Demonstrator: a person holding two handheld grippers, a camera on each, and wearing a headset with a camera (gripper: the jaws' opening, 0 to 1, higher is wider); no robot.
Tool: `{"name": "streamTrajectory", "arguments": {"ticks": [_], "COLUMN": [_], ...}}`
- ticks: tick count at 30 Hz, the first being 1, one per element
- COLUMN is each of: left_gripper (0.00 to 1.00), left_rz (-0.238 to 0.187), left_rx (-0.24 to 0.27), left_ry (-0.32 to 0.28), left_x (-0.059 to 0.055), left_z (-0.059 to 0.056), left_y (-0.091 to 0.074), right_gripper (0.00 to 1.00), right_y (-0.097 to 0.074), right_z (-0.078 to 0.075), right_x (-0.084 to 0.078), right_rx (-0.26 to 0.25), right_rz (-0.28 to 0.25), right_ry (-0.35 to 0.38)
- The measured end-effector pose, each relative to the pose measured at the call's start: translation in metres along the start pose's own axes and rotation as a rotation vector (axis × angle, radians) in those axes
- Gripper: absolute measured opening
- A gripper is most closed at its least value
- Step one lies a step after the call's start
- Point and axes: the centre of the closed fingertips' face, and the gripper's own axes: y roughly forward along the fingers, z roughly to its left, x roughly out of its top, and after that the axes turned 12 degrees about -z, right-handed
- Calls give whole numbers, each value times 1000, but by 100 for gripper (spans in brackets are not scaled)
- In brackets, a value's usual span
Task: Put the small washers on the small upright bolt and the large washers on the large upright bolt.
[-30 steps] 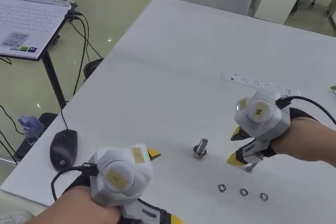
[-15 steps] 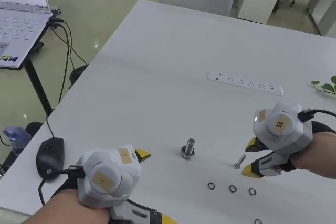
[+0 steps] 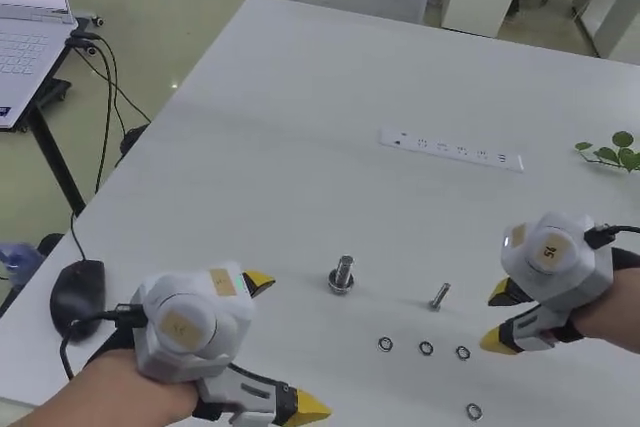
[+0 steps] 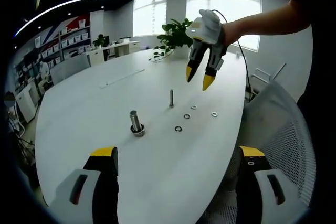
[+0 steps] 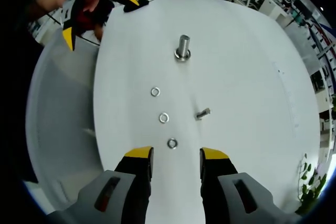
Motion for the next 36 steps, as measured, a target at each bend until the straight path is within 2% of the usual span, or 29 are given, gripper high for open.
{"name": "streamTrajectory", "arguments": {"ticks": [8, 14, 17, 27, 36], "left_gripper": [99, 99, 99, 99, 97], "left_rz": [19, 35, 24, 23, 17], "left_rx": [26, 49, 56, 64, 53], "left_ry": [0, 5, -3, -8, -14], "left_x": [-3, -5, -3, -5, -2], "left_z": [2, 5, 5, 3, -2], "left_y": [-5, -8, -8, -10, -11], "right_gripper": [34, 32, 32, 29, 25], "right_y": [29, 46, 53, 62, 62], "right_z": [1, 4, 5, 2, 5], "right_x": [-18, -23, -26, -38, -37], "right_rx": [13, 29, 37, 29, 19], "right_rz": [-19, -19, -15, 17, 18], "right_ry": [28, 29, 30, 37, 31]}}
